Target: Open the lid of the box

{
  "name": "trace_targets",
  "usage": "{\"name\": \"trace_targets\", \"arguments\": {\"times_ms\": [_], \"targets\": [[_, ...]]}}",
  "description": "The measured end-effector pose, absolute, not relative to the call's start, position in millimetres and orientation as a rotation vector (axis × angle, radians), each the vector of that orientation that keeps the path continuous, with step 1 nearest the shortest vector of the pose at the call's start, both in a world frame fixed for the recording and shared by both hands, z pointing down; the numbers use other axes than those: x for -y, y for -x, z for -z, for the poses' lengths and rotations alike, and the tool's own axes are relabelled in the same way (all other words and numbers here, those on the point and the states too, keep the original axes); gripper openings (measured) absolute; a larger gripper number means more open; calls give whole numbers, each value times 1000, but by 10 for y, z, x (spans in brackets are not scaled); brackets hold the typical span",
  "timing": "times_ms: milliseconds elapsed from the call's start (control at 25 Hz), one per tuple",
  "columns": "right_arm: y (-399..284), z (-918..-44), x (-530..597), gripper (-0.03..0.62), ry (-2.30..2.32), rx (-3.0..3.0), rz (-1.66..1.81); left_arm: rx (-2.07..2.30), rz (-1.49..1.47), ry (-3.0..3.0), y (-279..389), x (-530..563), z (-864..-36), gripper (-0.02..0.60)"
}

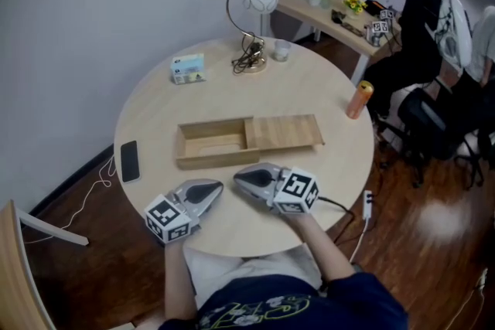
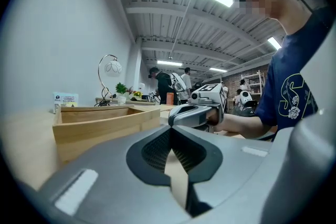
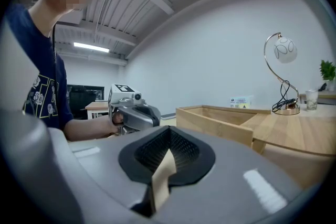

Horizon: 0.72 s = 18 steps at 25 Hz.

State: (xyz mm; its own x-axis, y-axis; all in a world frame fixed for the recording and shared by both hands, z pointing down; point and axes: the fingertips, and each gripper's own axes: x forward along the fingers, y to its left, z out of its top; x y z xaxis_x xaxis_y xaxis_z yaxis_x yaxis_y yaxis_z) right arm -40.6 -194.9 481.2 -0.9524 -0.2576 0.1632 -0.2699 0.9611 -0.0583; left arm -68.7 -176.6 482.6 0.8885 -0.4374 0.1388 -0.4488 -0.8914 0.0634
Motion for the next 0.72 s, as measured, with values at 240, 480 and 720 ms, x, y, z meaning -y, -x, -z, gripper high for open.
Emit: {"name": "trace_targets", "arguments": {"times_ms": [240,480,720], "targets": [[419,-4806,1947,-5,-397,2957,-121,705,-183,-2959,701,1772,-4829,2],[414,-4806,1950,-5,-402,2958,-116,705,-186,-2956,699,1771,-4837,2],[415,-4818,1944,-5,-393,2945,-115,701,-191,-2963,698,1776,-4840,2]]}}
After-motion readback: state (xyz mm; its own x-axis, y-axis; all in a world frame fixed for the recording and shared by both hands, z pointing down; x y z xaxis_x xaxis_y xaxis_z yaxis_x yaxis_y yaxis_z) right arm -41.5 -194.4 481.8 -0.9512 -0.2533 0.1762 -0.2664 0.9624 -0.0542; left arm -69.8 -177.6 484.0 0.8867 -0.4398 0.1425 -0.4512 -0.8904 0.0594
